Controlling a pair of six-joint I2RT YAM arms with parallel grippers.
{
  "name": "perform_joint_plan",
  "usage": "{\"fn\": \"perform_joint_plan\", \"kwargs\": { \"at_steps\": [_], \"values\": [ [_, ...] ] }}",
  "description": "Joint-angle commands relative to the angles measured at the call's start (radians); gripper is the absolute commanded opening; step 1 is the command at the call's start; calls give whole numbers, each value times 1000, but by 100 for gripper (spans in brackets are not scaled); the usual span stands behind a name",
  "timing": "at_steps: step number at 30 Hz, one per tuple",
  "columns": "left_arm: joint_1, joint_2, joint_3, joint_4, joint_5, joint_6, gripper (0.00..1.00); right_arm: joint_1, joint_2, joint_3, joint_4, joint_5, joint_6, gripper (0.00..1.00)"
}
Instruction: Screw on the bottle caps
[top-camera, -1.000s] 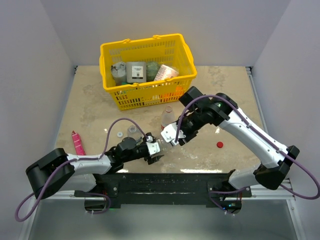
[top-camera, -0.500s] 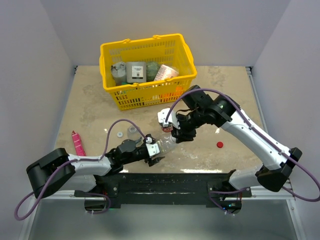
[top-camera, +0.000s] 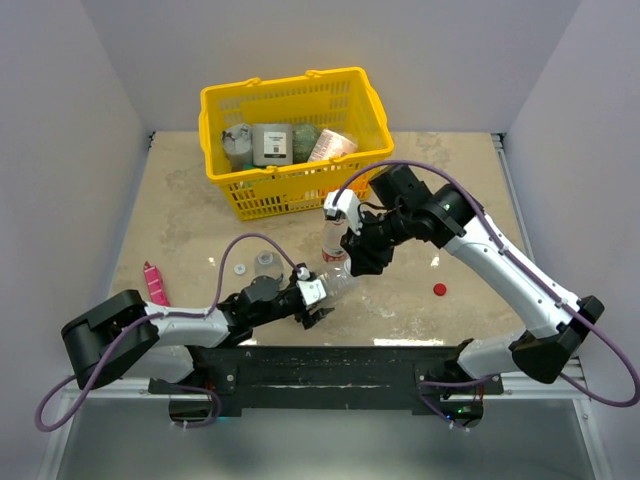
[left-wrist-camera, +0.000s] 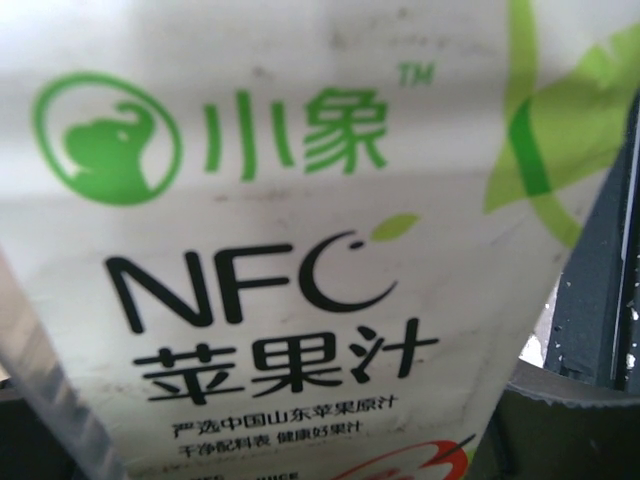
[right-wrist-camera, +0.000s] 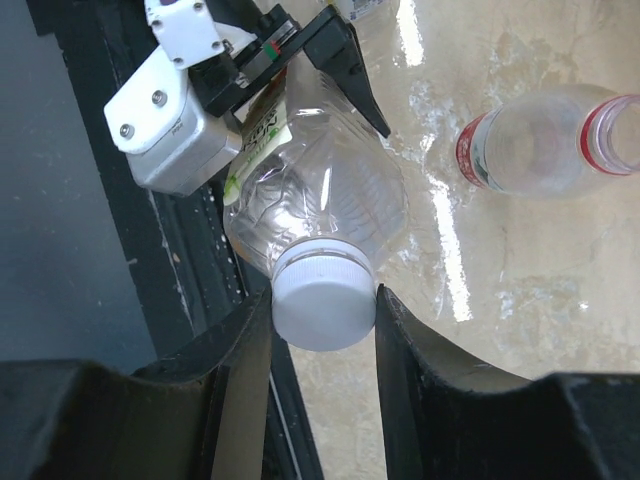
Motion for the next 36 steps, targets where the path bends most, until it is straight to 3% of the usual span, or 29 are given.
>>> {"fn": "perform_joint_plan", "kwargs": {
  "at_steps": [1,5,10,12,13,14,17,21,26,28,31,32,34,36],
  "values": [
    [-11,-14,116,305,-90,-54,0,-29,66,-22,-69,-159,140,0],
    [-15,-3,114,290,-105,-58,0,-74,87,-12,-85,-138,206,0],
    [-15,0,108,236,-117,-97,0,-83,132,62,-104,-116,208,11],
    [-15,0,104,216,-113,-104,0,-83,139,113,-115,-98,203,20],
    [-15,1,96,214,-113,-107,0,-85,142,130,-121,-92,201,27],
    [-15,6,95,213,-113,-107,0,-85,144,160,-124,-90,197,43],
    [-15,15,93,199,-108,-114,0,-85,145,231,-150,-70,183,59],
    [-15,29,90,175,-85,-123,0,-83,171,389,-186,-64,172,72],
    [-14,33,85,147,-42,-157,0,-85,195,614,-207,-188,143,87],
    [-14,30,87,138,-1,-161,0,-83,186,657,-218,-260,80,88],
    [-8,11,88,127,73,-143,0,-83,85,627,-241,-282,-210,83],
    [-2,3,87,119,90,-134,0,-82,40,507,-227,-250,-371,82],
    [8,-15,75,116,140,-108,0,-80,-105,283,-160,-184,-520,80],
    [18,-26,68,109,192,-74,0,-80,-189,158,-114,-115,-732,79]
  ]
}}
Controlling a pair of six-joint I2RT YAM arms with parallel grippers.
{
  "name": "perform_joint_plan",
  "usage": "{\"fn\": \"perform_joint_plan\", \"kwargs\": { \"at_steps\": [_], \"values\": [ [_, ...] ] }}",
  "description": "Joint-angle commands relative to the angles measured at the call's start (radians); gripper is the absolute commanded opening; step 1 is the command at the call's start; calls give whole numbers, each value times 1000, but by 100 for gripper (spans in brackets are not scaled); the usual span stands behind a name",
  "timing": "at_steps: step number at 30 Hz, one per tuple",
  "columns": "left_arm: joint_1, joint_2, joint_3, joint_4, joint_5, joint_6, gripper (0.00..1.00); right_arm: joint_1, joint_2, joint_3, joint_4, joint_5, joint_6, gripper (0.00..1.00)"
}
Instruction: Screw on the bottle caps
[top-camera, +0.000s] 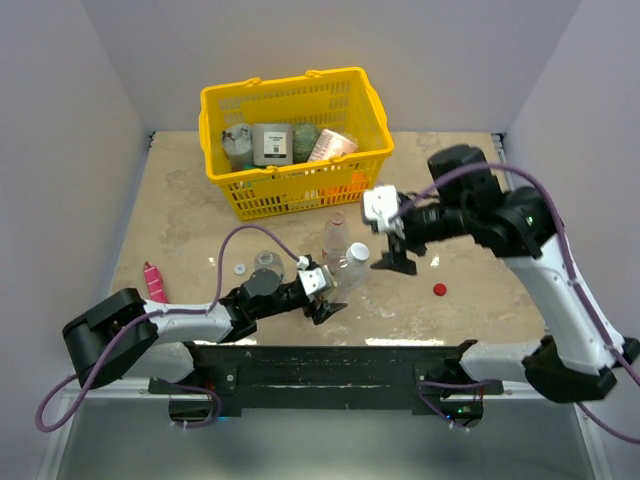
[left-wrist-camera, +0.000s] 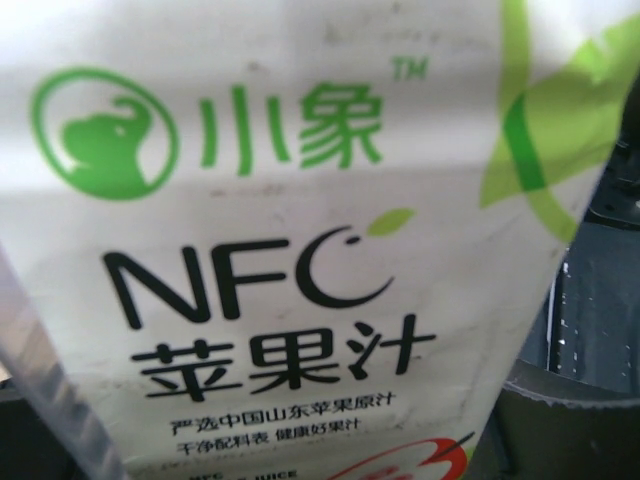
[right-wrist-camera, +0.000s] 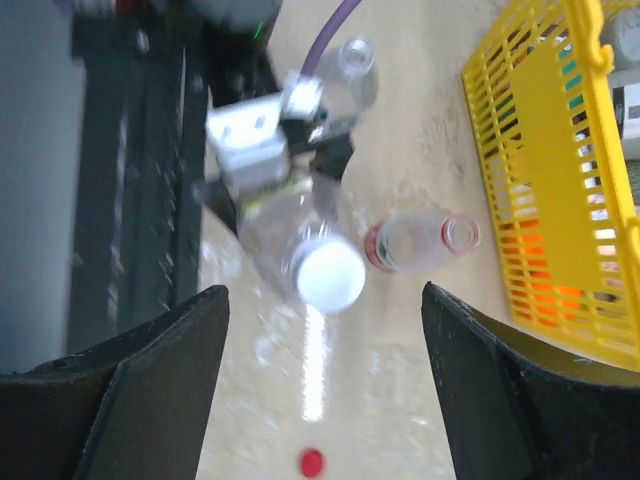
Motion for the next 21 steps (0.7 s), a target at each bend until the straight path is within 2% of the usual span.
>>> {"fn": "perform_joint_plan", "kwargs": {
  "at_steps": [1,2,5,11,15,21],
  "values": [
    [24,-66,7,33,152,67,0,5,-188,-297,19,84,-514,79],
    [34,-71,8,7,174,77,0,6,-231,-325,24,90,-610,79],
    [37,-97,10,-41,203,123,0,6,-238,-348,2,60,-710,79],
    [37,-111,28,-122,242,206,0,8,-184,-304,-24,-9,-776,79],
    [37,-111,48,-150,246,238,0,25,-161,-291,-119,-29,-920,78],
    [38,-100,65,-162,245,252,0,56,-176,-314,-139,-45,-1007,72]
  ]
}}
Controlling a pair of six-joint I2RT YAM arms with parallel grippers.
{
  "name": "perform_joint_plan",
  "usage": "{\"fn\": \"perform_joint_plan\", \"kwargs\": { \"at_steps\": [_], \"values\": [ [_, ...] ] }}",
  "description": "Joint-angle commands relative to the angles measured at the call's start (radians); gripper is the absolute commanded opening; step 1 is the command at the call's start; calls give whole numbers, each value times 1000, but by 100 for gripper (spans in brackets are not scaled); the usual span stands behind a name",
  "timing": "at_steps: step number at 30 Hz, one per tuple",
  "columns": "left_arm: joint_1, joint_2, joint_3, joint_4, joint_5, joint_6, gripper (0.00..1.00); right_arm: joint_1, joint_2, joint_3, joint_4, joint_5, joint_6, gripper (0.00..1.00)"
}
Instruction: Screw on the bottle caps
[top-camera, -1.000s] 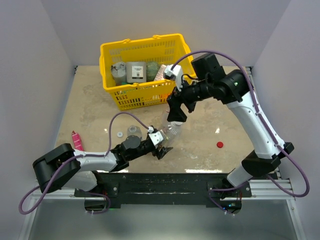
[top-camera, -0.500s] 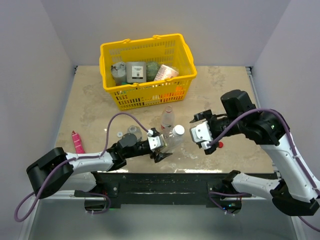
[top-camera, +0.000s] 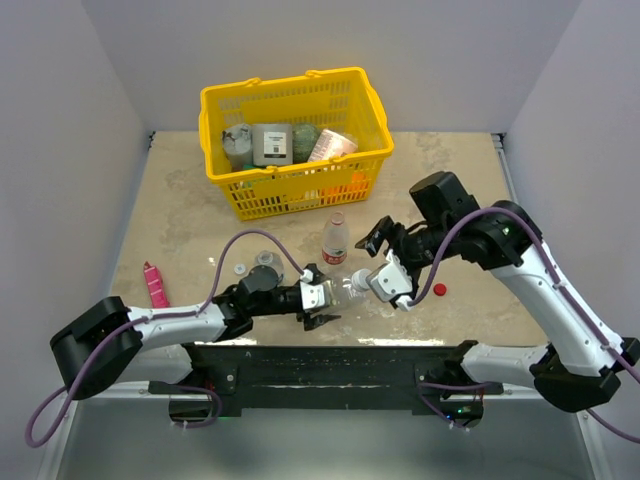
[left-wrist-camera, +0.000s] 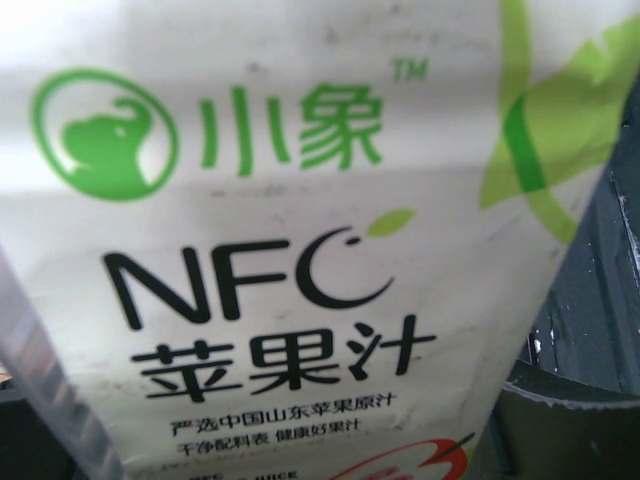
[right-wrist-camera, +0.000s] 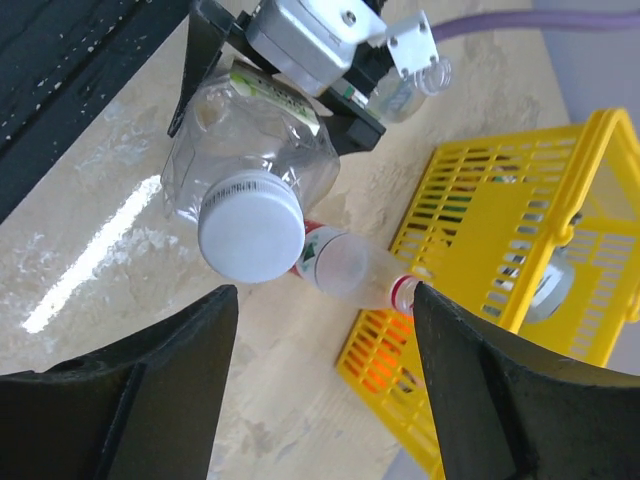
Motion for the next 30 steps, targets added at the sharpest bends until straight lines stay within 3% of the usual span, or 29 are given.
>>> {"fn": "perform_joint_plan", "kwargs": {
  "at_steps": [1,8,20,26,30],
  "values": [
    [4,-6,53,29,17,40,0,27,-41,-2,-93,-44,-119,71],
    [24,-6,50,29,-9,26,0,38,-70,-78,-93,-1,-139,66],
    [27,22,83,-2,-2,146,0,52,-21,-65,-93,-26,-165,58],
    [27,23,83,-6,-20,145,0,75,-18,-98,-93,5,-175,46],
    [27,25,77,7,-77,148,0,101,-7,-91,-93,17,-139,30]
  ]
}}
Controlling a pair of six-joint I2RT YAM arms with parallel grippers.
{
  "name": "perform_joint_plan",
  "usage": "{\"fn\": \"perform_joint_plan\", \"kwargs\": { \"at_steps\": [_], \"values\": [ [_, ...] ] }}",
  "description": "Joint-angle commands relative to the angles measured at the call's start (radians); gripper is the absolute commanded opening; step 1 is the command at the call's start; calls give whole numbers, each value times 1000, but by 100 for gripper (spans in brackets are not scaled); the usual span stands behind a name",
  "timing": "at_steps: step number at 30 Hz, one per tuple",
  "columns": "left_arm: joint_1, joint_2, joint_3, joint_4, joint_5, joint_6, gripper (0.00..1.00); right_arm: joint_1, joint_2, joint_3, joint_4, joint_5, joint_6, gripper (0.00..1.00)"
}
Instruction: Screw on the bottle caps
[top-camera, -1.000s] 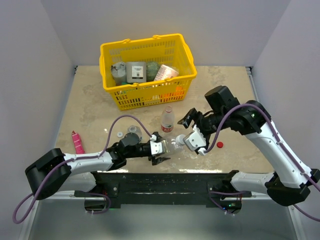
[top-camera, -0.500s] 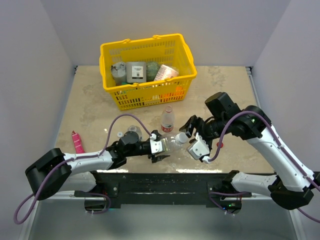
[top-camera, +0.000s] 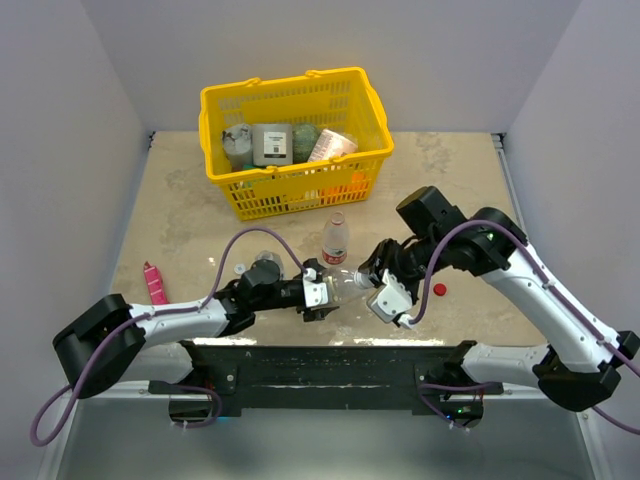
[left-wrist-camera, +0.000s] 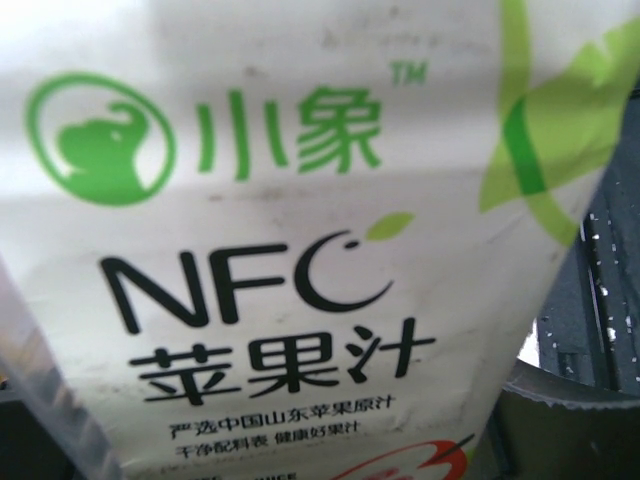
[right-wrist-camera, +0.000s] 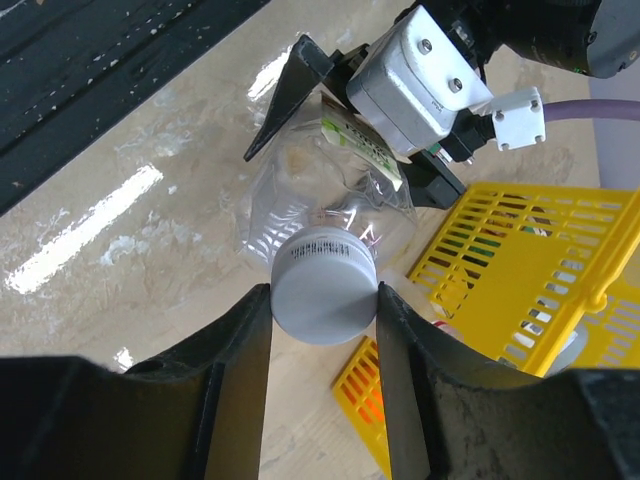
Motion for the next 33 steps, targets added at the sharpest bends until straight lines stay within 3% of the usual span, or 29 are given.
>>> {"fn": "perform_joint_plan", "kwargs": {
  "at_steps": [1,3,6,7,16,19,24,28,29,30,31,32,33],
  "values": [
    [-1,0,32,82,-74,23,0,33,15,1,-58,-2,46,27],
    [-3,-4,18,133,-183,-12,0,39,50,10,-58,6,126,19],
    [-4,-10,9,216,-283,-46,0,38,171,67,-57,20,446,10],
    [-4,-12,3,263,-294,-55,0,33,199,87,-57,30,606,10],
    [-46,11,29,300,-442,-145,0,-157,309,38,-5,-121,1231,1],
    [-55,25,40,291,-446,-171,0,-180,305,42,56,-160,1403,0],
    [-64,48,46,268,-424,-222,0,-198,328,122,63,-203,1519,0],
    [-64,65,49,216,-424,-262,0,-208,349,222,34,-132,1599,0],
    [-64,68,51,205,-427,-280,0,-208,363,243,11,-112,1603,6],
    [-63,72,52,193,-430,-291,0,-206,368,277,5,-95,1600,18],
    [-63,74,52,173,-429,-302,0,-208,369,300,1,-92,1567,33],
    [-63,75,54,162,-409,-322,0,-208,380,336,-20,-100,1545,55],
    [-61,77,54,153,-400,-326,0,-208,413,454,-41,-109,1525,61]
  ]
}}
